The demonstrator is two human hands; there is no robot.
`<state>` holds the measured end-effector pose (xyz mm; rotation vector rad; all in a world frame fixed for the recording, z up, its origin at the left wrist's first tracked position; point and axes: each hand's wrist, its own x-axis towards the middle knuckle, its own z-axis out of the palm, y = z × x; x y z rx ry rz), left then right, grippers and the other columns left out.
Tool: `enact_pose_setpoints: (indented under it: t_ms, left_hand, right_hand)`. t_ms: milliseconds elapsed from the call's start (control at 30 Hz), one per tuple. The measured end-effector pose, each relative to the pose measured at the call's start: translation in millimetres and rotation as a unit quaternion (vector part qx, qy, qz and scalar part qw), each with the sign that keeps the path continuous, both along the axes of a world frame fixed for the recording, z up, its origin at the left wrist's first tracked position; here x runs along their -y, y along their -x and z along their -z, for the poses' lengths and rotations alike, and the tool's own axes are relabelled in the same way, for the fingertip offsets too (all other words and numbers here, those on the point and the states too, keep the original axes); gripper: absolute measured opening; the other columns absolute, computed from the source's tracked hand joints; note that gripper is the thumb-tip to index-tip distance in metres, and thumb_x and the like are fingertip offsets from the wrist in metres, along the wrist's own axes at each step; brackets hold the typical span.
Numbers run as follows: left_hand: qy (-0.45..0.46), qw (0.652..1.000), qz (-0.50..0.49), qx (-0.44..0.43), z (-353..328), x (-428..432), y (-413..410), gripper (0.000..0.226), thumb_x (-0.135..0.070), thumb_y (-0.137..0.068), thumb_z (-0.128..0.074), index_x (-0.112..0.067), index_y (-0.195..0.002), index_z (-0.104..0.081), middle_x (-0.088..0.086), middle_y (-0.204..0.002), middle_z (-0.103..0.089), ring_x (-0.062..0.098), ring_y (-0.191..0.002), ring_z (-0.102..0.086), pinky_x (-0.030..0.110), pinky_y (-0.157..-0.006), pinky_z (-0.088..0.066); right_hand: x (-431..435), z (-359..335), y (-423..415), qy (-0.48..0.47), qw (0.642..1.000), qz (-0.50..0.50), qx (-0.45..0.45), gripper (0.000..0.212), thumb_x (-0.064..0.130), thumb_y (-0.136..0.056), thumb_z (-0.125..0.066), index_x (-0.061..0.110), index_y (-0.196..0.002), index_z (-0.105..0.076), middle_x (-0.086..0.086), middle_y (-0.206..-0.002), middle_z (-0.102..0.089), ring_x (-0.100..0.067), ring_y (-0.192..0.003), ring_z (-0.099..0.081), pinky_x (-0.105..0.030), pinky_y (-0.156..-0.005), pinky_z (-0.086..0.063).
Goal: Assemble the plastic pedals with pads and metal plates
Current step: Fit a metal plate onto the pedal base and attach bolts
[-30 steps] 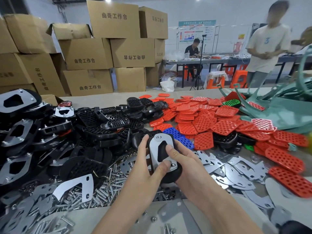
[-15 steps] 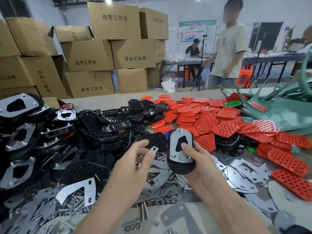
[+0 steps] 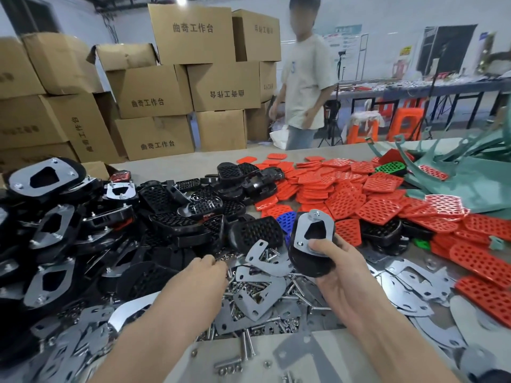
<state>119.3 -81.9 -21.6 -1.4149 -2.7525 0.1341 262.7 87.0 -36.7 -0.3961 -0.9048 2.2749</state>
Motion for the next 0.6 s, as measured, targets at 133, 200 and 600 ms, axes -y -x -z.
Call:
enact_pose_setpoints:
  t_ms: [133, 200, 600]
  left_hand:
    - [0.034, 0.999, -0.005, -0.021, 8.3, -8.6, 0.2, 0.026, -0.011, -0.101, -0.048, -0.020, -0.125, -0.043, 0.001, -0.123, -0.039, 0.017, -0.088, -0.038, 0.029, -0.070, -0.037]
    - [0.013, 1.000, -0.003, -0.010, 9.1, -11.4, 2.9, 0.028, -0.013, -0.101, -0.049, -0.023, -0.127, -0.042, -0.001, -0.122, -0.039, 0.018, -0.091, -0.047, 0.030, -0.069, -0.040]
    - [-0.190, 0.975, 0.029, 0.111, 15.1, -15.4, 4.7, 0.033, -0.027, -0.101, -0.053, -0.038, -0.125, -0.033, -0.018, -0.117, -0.038, 0.009, -0.081, -0.061, 0.026, -0.070, -0.051]
  right_hand:
    - [-2.7, -1.9, -6.3, 0.000, 1.000, 0.028, 0.008, 0.037, -0.012, -0.091, -0.055, 0.000, -0.125, -0.063, -0.019, -0.111, -0.076, -0.026, -0.089, -0.076, -0.032, -0.068, -0.063]
    - [-5.9, -2.6, -9.2, 0.002, 0.999, 0.048, 0.017, 0.035, -0.011, -0.092, -0.057, -0.001, -0.124, -0.062, -0.017, -0.107, -0.077, -0.023, -0.087, -0.077, -0.030, -0.067, -0.063]
    - [-20.3, -7.3, -14.7, 0.003, 0.997, 0.049, 0.064, 0.031, -0.004, -0.094, -0.059, 0.006, -0.123, -0.066, -0.013, -0.102, -0.079, -0.020, -0.077, -0.077, -0.032, -0.058, -0.062]
